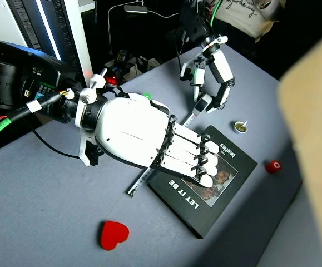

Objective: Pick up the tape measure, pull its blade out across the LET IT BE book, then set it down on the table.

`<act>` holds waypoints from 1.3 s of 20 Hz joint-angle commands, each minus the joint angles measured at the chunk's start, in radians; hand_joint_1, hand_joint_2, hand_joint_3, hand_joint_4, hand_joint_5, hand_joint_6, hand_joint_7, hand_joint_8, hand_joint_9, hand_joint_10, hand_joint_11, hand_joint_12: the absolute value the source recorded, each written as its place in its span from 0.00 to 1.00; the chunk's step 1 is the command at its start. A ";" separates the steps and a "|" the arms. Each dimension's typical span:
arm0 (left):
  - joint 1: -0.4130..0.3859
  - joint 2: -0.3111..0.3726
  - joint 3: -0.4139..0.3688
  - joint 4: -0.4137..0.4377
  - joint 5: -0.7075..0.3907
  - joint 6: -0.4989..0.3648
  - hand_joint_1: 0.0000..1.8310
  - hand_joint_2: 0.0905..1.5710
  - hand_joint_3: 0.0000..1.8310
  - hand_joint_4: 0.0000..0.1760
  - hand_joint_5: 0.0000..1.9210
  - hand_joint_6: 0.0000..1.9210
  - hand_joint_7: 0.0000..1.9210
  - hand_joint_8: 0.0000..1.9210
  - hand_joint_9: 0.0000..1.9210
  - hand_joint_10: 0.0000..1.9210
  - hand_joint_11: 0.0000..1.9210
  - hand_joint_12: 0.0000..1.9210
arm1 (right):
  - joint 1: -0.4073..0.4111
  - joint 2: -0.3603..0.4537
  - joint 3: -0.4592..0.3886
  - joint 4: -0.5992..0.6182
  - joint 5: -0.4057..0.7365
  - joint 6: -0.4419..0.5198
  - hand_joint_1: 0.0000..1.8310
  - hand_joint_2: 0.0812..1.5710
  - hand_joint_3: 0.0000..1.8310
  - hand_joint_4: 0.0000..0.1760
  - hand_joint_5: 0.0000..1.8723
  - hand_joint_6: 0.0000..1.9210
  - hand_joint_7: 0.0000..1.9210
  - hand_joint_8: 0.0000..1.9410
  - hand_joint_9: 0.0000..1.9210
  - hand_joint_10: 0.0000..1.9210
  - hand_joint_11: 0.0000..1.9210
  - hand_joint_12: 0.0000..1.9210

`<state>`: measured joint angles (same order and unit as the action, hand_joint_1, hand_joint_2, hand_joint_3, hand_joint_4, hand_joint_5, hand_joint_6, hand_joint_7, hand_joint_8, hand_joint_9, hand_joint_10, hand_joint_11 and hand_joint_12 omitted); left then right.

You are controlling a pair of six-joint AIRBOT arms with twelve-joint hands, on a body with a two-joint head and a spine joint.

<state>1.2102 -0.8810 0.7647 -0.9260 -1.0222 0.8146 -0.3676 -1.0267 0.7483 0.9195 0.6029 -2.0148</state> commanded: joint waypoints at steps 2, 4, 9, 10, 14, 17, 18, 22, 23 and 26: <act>-0.006 0.002 0.008 0.032 -0.104 -0.006 0.75 0.68 0.00 0.00 0.55 0.37 0.54 0.47 0.46 0.66 0.38 0.60 | 0.005 0.002 -0.003 -0.051 0.079 0.008 0.05 0.63 0.00 0.00 0.03 0.00 0.04 0.00 0.02 0.00 0.00 0.18; -0.006 0.002 0.010 0.034 -0.104 -0.006 0.75 0.68 0.00 0.00 0.53 0.38 0.54 0.47 0.47 0.66 0.38 0.60 | 0.004 0.002 -0.003 -0.051 0.079 0.008 0.06 0.63 0.00 0.00 0.03 0.00 0.04 0.00 0.02 0.00 0.00 0.16; -0.007 0.002 0.004 0.037 -0.105 -0.006 0.67 0.69 0.00 0.15 0.51 0.52 0.53 0.48 0.51 0.25 0.39 0.50 | 0.003 0.002 -0.003 -0.052 0.080 0.008 0.06 0.63 0.00 0.00 0.03 0.00 0.04 0.00 0.02 0.00 0.00 0.16; -0.007 0.001 0.005 0.040 -0.105 -0.006 0.61 0.70 0.00 0.00 0.49 0.54 0.51 0.20 0.53 0.10 0.37 0.43 | 0.003 0.002 -0.003 -0.053 0.080 0.008 0.06 0.63 0.00 0.00 0.03 0.00 0.04 0.00 0.02 0.00 0.00 0.16; -0.010 -0.006 0.018 0.059 -0.104 -0.011 0.36 0.61 0.00 0.00 0.32 0.00 0.33 0.00 0.32 0.00 0.19 0.30 | 0.003 0.002 -0.003 -0.053 0.080 0.008 0.05 0.63 0.00 0.00 0.03 0.00 0.04 0.00 0.02 0.00 0.00 0.16; -0.019 -0.006 0.025 0.059 -0.098 -0.011 0.25 0.59 0.00 0.00 0.15 0.00 0.15 0.00 0.15 0.00 0.09 0.26 | 0.003 0.001 -0.003 -0.054 0.080 0.009 0.05 0.63 0.00 0.00 0.03 0.00 0.04 0.00 0.02 0.00 0.00 0.17; -0.022 -0.005 0.025 0.059 -0.099 -0.011 0.23 0.58 0.00 0.00 0.14 0.00 0.13 0.00 0.12 0.00 0.06 0.27 | 0.003 0.001 -0.003 -0.054 0.080 0.009 0.06 0.63 0.00 0.00 0.03 0.00 0.04 0.00 0.02 0.00 0.00 0.17; -0.033 0.002 0.023 0.061 -0.099 -0.013 0.20 0.57 0.00 0.00 0.14 0.00 0.14 0.00 0.11 0.00 0.04 0.29 | 0.001 0.001 -0.003 -0.054 0.080 0.009 0.06 0.63 0.00 0.00 0.03 0.00 0.04 0.00 0.02 0.00 0.00 0.17; -0.042 0.010 0.023 0.064 -0.097 -0.012 0.20 0.57 0.00 0.00 0.14 0.00 0.14 0.00 0.12 0.00 0.04 0.30 | 0.001 0.001 -0.003 -0.054 0.080 0.009 0.06 0.63 0.00 0.00 0.03 0.00 0.05 0.00 0.02 0.00 0.00 0.17; -0.078 0.035 0.027 0.064 -0.056 0.006 0.20 0.57 0.00 0.00 0.14 0.00 0.15 0.00 0.13 0.01 0.05 0.31 | 0.000 0.000 -0.003 -0.055 0.080 0.009 0.06 0.63 0.00 0.00 0.04 0.00 0.05 0.00 0.03 0.00 0.00 0.18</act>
<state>1.1297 -0.8494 0.7853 -0.8944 -0.9813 0.8326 -0.3752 -1.0271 0.7483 0.9131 0.6056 -2.0125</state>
